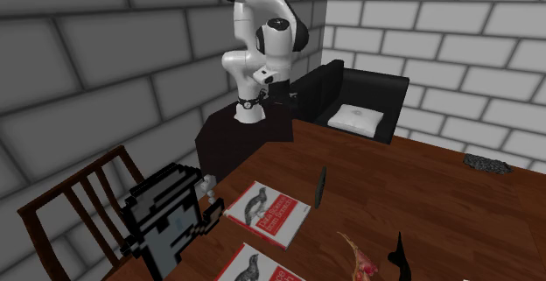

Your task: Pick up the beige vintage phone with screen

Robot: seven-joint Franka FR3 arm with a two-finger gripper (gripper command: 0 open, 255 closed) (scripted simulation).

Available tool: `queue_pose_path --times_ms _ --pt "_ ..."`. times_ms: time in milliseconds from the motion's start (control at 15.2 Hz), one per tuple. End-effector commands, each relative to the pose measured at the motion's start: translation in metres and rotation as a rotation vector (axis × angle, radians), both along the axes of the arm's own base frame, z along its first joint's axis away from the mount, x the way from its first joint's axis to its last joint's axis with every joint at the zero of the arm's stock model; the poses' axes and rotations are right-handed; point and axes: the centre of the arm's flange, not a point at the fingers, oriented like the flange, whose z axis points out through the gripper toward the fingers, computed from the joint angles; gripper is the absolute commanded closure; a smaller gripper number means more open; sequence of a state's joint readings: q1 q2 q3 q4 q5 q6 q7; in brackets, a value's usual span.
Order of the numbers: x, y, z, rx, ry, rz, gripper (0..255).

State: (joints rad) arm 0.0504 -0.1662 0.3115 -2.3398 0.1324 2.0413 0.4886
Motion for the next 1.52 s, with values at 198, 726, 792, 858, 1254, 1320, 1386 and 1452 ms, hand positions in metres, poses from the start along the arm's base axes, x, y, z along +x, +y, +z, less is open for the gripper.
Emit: queue_pose_path --times_ms 198,726,792,858,1254,1320,1386,1452 --pt "0.036 0.036 -0.035 0.014 -0.012 -0.023 0" --pt "0.099 0.092 -0.091 0.035 -0.030 -0.059 0" --pt "0.107 0.100 -0.098 0.038 -0.032 -0.063 0" --pt "0.115 0.107 -0.104 0.041 -0.035 -0.067 0" --pt "0.165 0.148 -0.144 0.056 -0.048 -0.094 0" --pt "0.166 0.149 -0.145 0.057 -0.048 -0.095 0" --pt "0.166 0.149 -0.150 0.057 -0.048 -0.095 0" --pt "0.166 0.149 -0.156 0.057 -0.048 -0.095 0"
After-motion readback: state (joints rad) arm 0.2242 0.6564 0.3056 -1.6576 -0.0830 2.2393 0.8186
